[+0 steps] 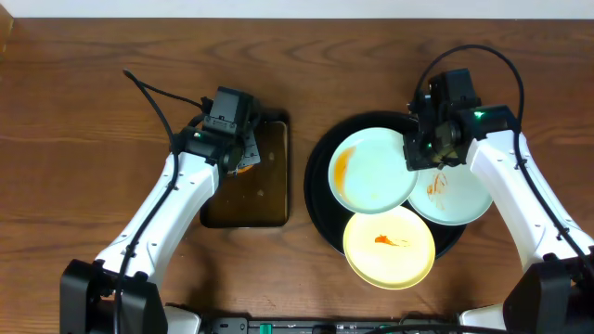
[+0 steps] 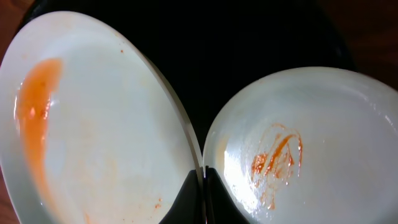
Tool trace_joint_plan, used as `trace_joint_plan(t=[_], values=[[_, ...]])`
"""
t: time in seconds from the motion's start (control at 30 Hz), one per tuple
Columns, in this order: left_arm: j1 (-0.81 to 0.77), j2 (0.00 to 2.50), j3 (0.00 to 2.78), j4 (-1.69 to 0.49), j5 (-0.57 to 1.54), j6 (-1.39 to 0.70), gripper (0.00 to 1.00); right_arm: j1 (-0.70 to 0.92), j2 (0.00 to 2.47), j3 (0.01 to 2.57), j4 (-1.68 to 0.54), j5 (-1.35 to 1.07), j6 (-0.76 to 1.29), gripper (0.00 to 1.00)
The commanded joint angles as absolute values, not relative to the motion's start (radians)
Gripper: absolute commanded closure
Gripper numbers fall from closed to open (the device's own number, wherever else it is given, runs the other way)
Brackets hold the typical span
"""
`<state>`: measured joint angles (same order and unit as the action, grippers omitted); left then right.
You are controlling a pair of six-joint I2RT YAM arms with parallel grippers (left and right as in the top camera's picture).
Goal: Clean dirty plates on tray and stack at the side
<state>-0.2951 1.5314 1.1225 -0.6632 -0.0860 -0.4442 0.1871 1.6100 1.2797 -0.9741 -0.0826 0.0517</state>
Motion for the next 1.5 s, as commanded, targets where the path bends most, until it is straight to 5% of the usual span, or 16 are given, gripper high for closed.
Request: trace_joint_plan(t=[0.0,1.47], values=[[-0.291,1.532,1.115,-0.666,-0.11,-0.438,0.92,0.182,1.612,1.288,-0.947,-0.055,0.063,0.99],[-0.291,1.532,1.115,-0.67,-0.11,-0.438,0.92,0.19,1.612,1.286,-1.043,-0.074,0.153,0.99]])
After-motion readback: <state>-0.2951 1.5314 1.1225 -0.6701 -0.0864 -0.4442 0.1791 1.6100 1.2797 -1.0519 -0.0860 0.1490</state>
